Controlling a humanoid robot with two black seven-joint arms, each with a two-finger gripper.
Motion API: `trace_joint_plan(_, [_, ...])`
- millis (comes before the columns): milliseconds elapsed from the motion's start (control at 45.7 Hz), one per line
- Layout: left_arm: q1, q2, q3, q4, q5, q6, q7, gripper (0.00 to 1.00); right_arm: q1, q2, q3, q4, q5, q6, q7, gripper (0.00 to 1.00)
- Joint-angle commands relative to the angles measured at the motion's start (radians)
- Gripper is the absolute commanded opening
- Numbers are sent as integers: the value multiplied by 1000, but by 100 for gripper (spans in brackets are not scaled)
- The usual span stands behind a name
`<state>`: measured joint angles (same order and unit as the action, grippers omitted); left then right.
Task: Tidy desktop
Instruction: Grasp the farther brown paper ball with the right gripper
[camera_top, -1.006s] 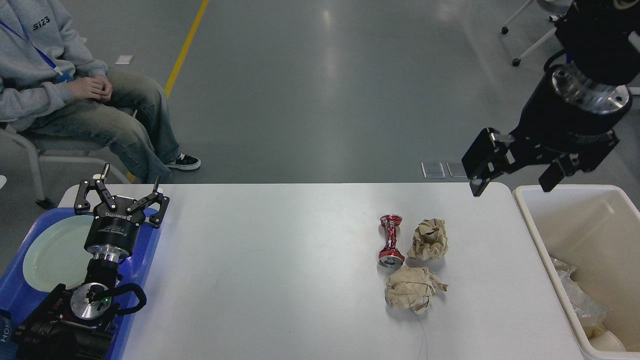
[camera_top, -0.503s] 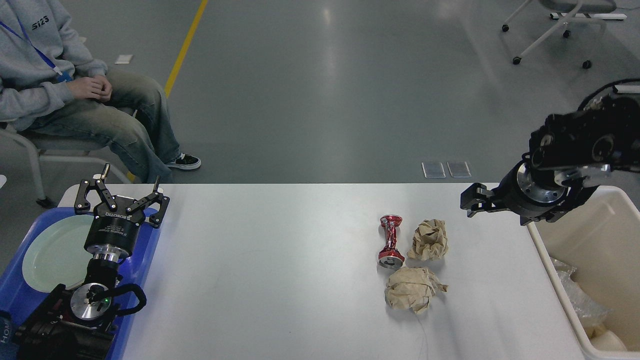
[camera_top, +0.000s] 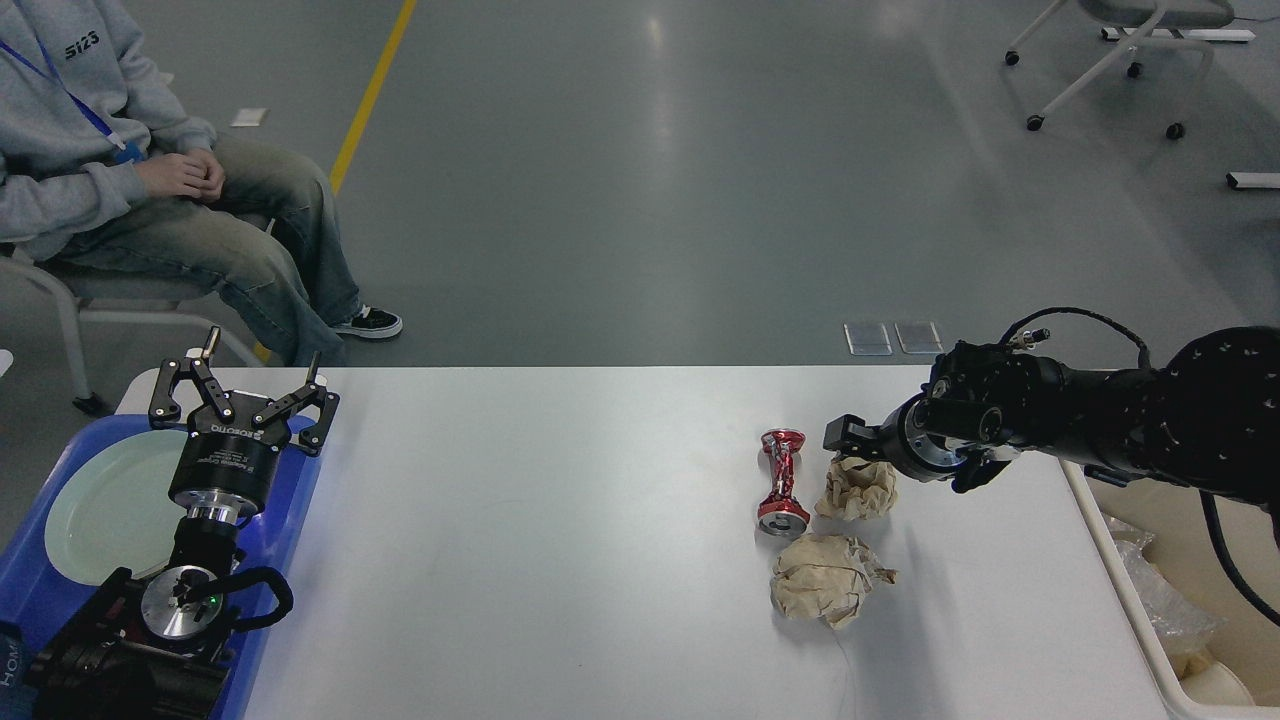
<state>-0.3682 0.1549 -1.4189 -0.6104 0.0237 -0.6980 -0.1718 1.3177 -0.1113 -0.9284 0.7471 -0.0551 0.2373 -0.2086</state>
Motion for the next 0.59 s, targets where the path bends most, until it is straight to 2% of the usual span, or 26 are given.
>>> trace_joint_plan(0, [0, 0, 0, 0, -1, 0, 0, 96, -57, 36, 8, -58, -2, -25, 0, 100])
trace_joint_plan(262, [0, 0, 0, 0, -1, 0, 0, 96, -184, 96, 8, -161, -6, -182, 2, 100])
trace_joint_plan(525, [0, 0, 0, 0, 1, 0, 0, 96, -224, 101, 10, -195, -9, -220, 3, 100])
trace_joint_plan(569, [0, 0, 0, 0, -1, 0, 0, 96, -226, 99, 13, -190, -9, -220, 2, 92])
